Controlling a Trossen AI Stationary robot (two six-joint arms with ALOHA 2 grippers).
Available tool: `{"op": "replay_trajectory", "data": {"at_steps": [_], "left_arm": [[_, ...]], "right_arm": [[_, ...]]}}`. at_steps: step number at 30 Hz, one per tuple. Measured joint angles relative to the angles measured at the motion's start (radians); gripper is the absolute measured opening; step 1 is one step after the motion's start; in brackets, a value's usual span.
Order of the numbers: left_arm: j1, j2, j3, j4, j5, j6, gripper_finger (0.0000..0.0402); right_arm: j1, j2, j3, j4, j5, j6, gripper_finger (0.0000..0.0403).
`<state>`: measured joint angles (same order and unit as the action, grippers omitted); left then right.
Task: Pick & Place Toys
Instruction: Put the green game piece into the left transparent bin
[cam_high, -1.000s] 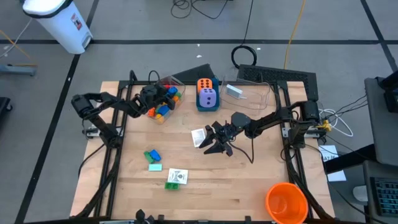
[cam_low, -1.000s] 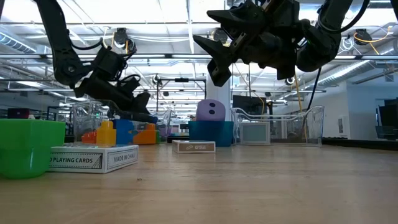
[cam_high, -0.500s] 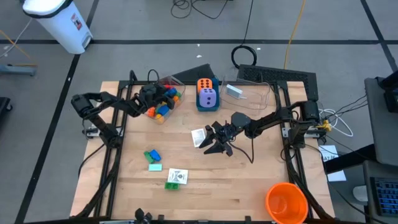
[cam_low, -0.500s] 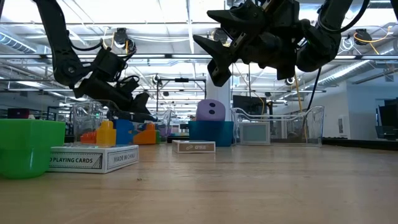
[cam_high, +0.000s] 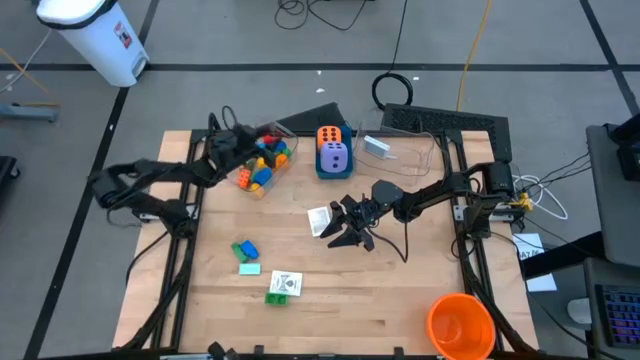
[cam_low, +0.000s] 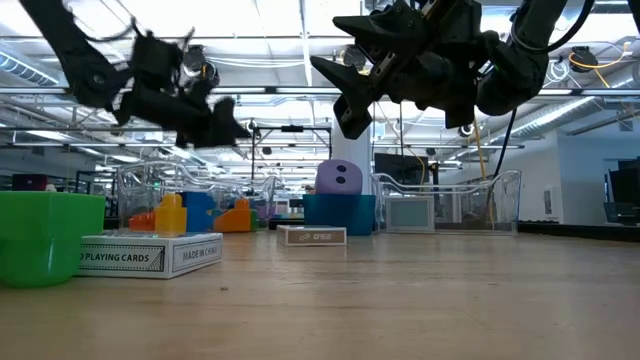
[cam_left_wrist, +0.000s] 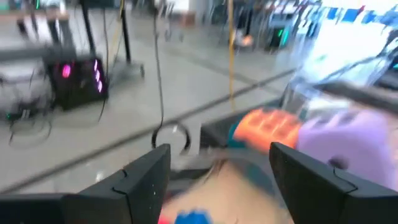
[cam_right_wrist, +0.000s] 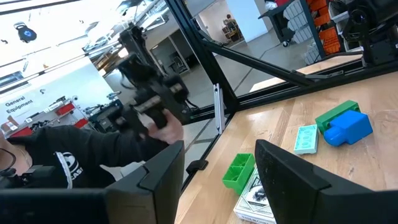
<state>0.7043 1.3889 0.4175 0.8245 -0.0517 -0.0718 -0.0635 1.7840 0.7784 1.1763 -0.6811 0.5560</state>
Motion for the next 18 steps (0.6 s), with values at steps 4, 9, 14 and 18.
{"op": "replay_trajectory", "data": {"at_steps": [4, 9, 14, 18], "left_arm": [[-0.034, -0.156, 0.0, -0.052, 0.001, 0.041, 0.028], [-0.09, -0.351, 0.0, -0.206, 0.001, 0.091, 0.028], [-0.156, -0.514, 0.0, -0.428, 0.003, 0.09, 0.028], [-0.24, -0.59, 0.0, -0.593, 0.003, 0.074, 0.028]], "right_arm": [[0.0, 0.0, 0.0, 0.0, 0.0, 0.0, 0.0192], [0.0, 0.0, 0.0, -0.009, 0.0, 0.0, 0.0188], [0.0, 0.0, 0.0, -0.016, 0.0, 0.0, 0.0189], [0.0, 0.0, 0.0, -0.031, 0.0, 0.0, 0.0189]]}}
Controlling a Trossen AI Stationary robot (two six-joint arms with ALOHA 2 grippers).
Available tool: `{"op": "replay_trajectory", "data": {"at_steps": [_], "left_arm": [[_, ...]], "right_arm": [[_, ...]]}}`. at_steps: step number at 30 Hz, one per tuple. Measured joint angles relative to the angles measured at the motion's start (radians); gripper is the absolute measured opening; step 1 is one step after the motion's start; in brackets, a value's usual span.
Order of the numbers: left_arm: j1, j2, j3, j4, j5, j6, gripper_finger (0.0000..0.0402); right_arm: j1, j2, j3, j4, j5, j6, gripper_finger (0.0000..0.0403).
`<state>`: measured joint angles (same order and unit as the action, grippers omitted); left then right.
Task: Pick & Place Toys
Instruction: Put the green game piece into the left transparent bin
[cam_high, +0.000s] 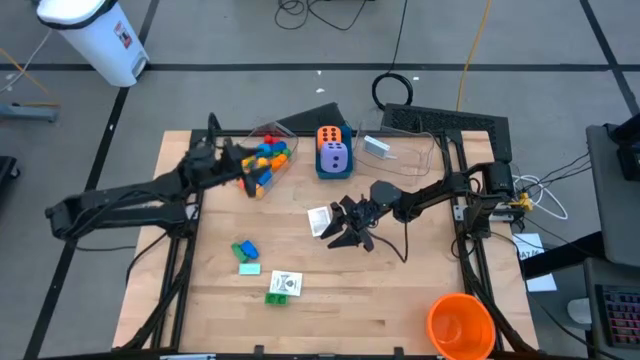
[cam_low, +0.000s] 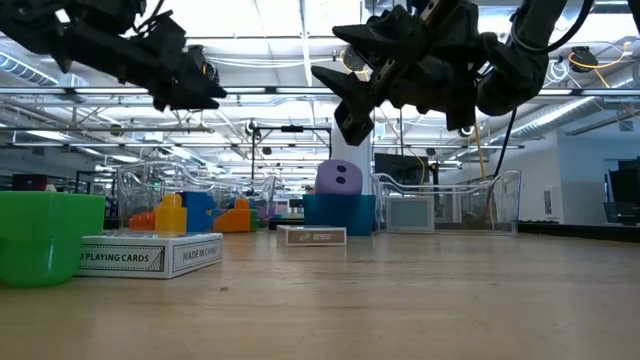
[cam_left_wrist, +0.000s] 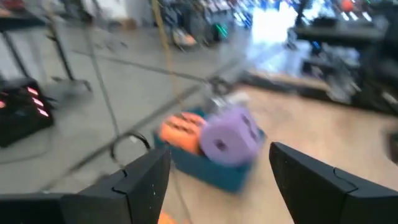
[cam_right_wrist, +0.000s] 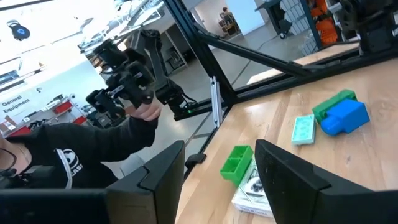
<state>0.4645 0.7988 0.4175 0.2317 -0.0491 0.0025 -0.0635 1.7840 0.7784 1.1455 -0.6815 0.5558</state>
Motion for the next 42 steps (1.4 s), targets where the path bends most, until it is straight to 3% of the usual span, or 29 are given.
{"op": "replay_trajectory", "data": {"at_steps": [4, 10, 16, 25, 34, 42], "left_arm": [[-0.108, -0.016, -0.013, -0.107, -0.001, -0.023, 0.028], [-0.284, -0.015, -0.091, -0.133, -0.013, -0.113, 0.028], [-0.482, -0.015, -0.109, -0.288, -0.161, -0.284, 0.028], [-0.797, -0.015, -0.048, -0.614, -0.341, -0.671, 0.028], [-1.025, 0.037, 0.122, -1.045, -0.33, -1.174, 0.0237], [-1.109, 0.204, 0.225, -1.095, -0.256, -1.317, 0.0199]], "right_arm": [[0.0, 0.0, 0.0, -0.024, 0.0, -0.019, 0.0188], [0.0, 0.0, 0.0, -0.035, 0.0, -0.021, 0.0189], [0.005, 0.0, 0.0, -0.053, -0.003, -0.036, 0.0189], [0.086, 0.0, -0.001, -0.346, 0.036, -0.377, 0.0188], [0.131, 0.0, -0.001, -0.534, 0.278, -0.596, 0.0181], [0.116, 0.0, -0.001, -0.567, 0.293, -0.753, 0.018]]}}
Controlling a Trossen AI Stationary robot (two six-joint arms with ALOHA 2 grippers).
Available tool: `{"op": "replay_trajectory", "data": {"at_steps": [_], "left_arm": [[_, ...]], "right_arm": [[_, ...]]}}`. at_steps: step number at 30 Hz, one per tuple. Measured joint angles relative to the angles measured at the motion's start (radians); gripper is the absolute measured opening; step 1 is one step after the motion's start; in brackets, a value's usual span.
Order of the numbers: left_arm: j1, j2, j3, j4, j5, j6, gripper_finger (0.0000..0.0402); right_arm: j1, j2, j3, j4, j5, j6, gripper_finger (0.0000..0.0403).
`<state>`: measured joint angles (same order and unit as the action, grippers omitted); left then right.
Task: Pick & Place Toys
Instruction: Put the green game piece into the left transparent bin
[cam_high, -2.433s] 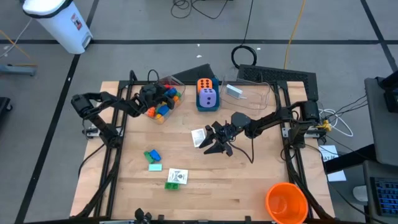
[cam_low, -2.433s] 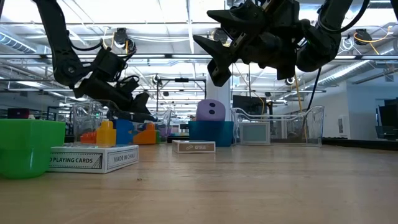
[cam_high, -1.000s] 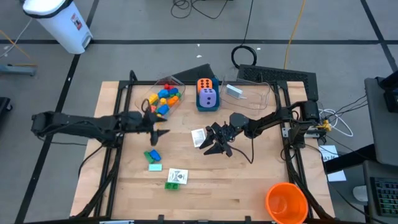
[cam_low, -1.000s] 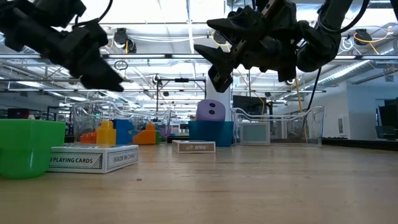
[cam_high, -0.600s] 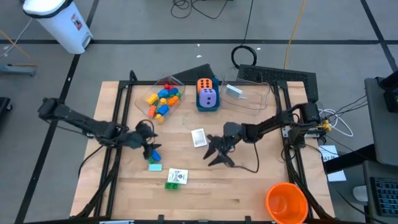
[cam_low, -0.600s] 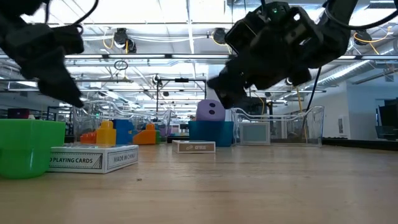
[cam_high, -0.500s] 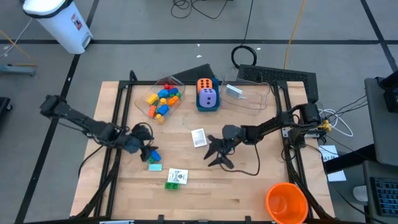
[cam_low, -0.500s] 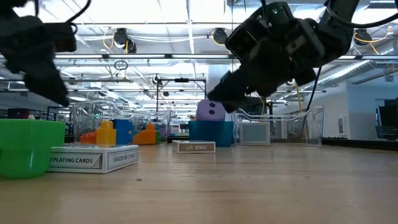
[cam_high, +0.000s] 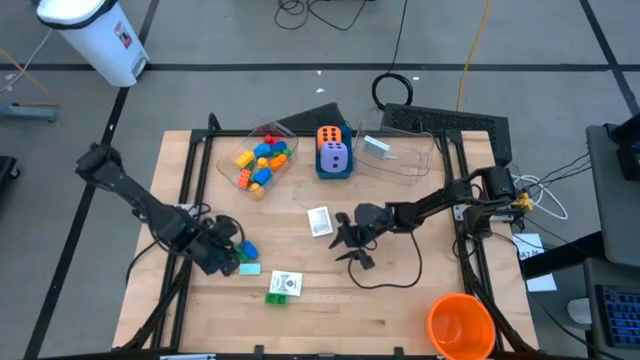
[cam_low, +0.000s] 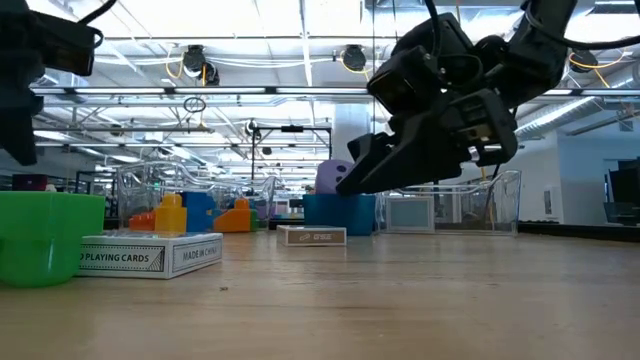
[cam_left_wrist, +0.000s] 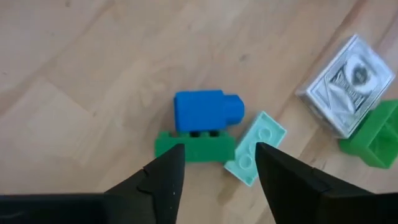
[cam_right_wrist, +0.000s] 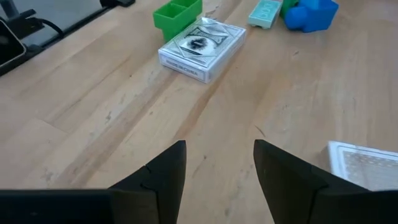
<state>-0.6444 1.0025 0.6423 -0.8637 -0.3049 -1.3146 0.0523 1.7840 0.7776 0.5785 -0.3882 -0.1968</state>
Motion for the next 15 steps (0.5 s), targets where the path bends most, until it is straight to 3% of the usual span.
{"op": "replay_trajectory", "data": {"at_steps": [6, 11, 15], "left_arm": [[0.019, 0.141, 0.058, -0.103, 0.097, 0.07, 0.0192], [0.072, 0.241, 0.07, -0.216, 0.238, 0.218, 0.0191], [0.112, 0.292, 0.07, -0.249, 0.282, 0.303, 0.0194]], "right_arm": [[-0.013, 0.0, 0.0, 0.008, 0.0, -0.017, 0.0179], [-0.023, 0.0, 0.0, 0.008, -0.001, -0.027, 0.018], [-0.026, 0.0, 0.0, 0.007, -0.001, -0.027, 0.0176]]}}
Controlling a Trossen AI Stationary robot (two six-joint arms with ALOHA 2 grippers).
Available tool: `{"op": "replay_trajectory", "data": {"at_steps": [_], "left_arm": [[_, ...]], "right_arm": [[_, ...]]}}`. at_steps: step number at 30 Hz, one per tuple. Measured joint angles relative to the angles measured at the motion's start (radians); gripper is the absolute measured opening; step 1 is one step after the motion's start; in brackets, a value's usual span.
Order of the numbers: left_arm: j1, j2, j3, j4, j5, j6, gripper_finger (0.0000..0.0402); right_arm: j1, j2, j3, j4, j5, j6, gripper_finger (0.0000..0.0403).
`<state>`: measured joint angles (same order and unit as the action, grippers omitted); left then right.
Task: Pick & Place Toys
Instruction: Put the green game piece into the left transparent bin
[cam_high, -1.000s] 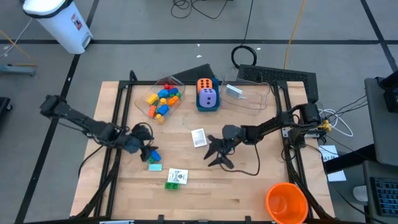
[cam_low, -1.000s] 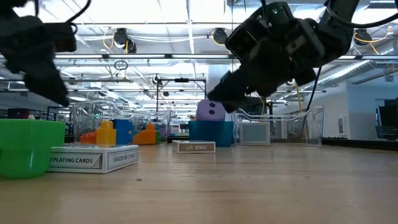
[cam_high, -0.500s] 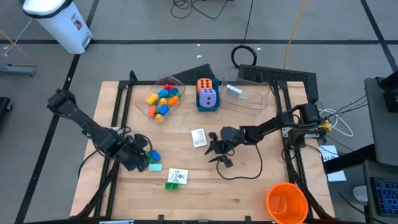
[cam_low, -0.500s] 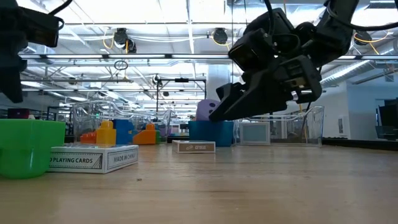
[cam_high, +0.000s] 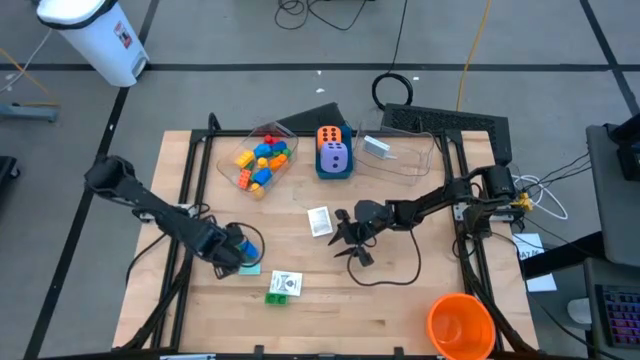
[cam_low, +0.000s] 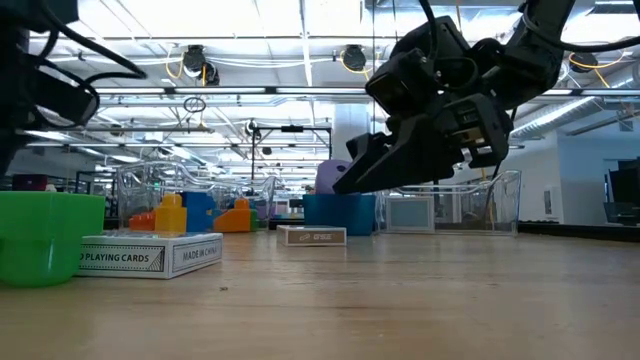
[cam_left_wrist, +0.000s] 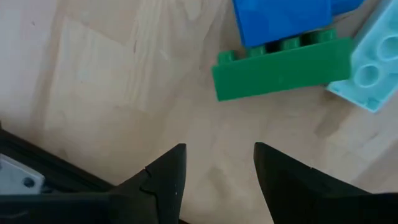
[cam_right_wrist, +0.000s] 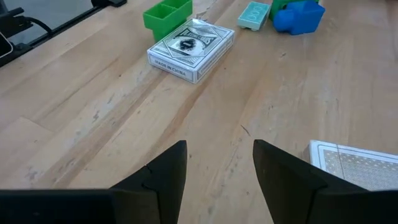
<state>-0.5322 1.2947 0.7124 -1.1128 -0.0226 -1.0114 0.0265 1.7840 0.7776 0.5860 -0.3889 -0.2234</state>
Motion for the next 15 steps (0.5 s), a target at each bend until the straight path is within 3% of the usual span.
{"op": "replay_trajectory", "data": {"at_steps": [11, 15], "left_arm": [[0.06, 0.014, 0.0, 0.001, 0.057, 0.107, 0.0186], [0.081, 0.014, 0.0, 0.013, 0.082, 0.226, 0.0189]], "right_arm": [[0.0, 0.0, 0.0, -0.007, 0.0, 0.009, 0.0174], [0.0, 0.0, 0.0, -0.006, -0.001, 0.021, 0.0175]]}}
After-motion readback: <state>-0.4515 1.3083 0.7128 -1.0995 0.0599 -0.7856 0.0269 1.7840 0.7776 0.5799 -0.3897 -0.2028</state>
